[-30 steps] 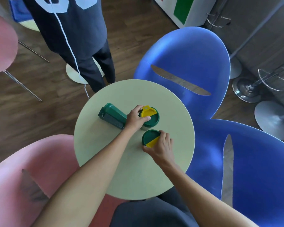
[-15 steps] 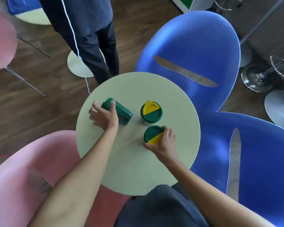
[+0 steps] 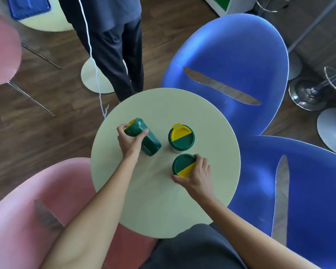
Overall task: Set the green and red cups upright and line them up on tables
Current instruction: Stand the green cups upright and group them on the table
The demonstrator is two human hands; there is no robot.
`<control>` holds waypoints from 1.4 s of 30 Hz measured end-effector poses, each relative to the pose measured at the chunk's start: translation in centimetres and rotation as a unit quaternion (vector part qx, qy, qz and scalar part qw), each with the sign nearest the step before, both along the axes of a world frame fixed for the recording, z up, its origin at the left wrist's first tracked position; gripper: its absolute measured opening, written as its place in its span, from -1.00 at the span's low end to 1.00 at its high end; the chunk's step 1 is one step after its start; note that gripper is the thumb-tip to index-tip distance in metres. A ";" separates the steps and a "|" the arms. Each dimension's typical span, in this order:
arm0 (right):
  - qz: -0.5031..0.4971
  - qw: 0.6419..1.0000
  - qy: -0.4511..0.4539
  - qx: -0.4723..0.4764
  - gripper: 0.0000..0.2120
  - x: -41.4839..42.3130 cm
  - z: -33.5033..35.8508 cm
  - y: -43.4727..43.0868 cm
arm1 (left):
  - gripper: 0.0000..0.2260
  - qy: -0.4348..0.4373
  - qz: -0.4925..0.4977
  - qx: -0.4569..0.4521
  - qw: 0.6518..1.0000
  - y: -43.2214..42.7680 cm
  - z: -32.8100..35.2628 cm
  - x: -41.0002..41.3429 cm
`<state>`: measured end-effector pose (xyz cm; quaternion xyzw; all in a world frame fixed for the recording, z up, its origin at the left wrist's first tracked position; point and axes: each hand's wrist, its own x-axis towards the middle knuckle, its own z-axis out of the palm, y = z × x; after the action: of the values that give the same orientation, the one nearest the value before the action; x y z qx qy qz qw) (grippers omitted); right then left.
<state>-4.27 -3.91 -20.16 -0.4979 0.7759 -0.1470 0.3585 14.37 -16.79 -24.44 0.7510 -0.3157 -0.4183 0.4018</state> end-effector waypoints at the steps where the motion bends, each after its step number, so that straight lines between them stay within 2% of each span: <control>1: -0.001 1.000 0.000 -0.001 -0.09 0.0 0.0 0.0 | -0.41 -0.025 -0.027 -0.027 0.999 0.9 0.5 -0.5; 6: -0.004 1.000 0.003 -0.006 -0.09 0.1 -0.1 0.1 | -0.38 -0.132 -0.147 -0.118 0.973 5.7 0.9 -1.9; 12: -0.009 1.000 0.004 -0.006 -0.09 0.2 -0.1 0.3 | -0.54 -0.113 -0.231 -0.123 0.958 8.7 1.5 -1.6; 15: -0.009 1.000 0.000 -0.002 -0.04 0.1 -0.2 0.3 | -0.71 -0.079 -0.220 -0.120 0.965 9.1 1.8 -1.3; 20: 0.008 0.999 -0.030 0.008 0.04 -0.3 -0.3 1.0 | -0.53 -0.026 -0.183 -0.039 0.982 7.7 2.6 -0.2; 25: -0.014 0.999 -0.039 -0.009 -0.04 -0.2 -0.5 1.3 | -0.59 -0.033 -0.227 -0.029 0.973 6.4 2.5 0.1; 31: -0.001 0.999 -0.048 -0.014 -0.05 -0.6 -0.7 1.0 | -0.62 -0.016 -0.215 -0.034 0.976 6.3 2.5 -0.3; 42: 0.012 0.999 -0.048 -0.014 0.02 0.2 -0.8 0.1 | -0.55 0.017 -0.226 0.000 0.974 6.5 2.6 0.2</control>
<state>-4.03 -3.77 -20.91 -0.5048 0.7494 -0.1772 0.3901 14.54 -10.25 -21.83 0.6527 -0.4703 -0.5110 0.3027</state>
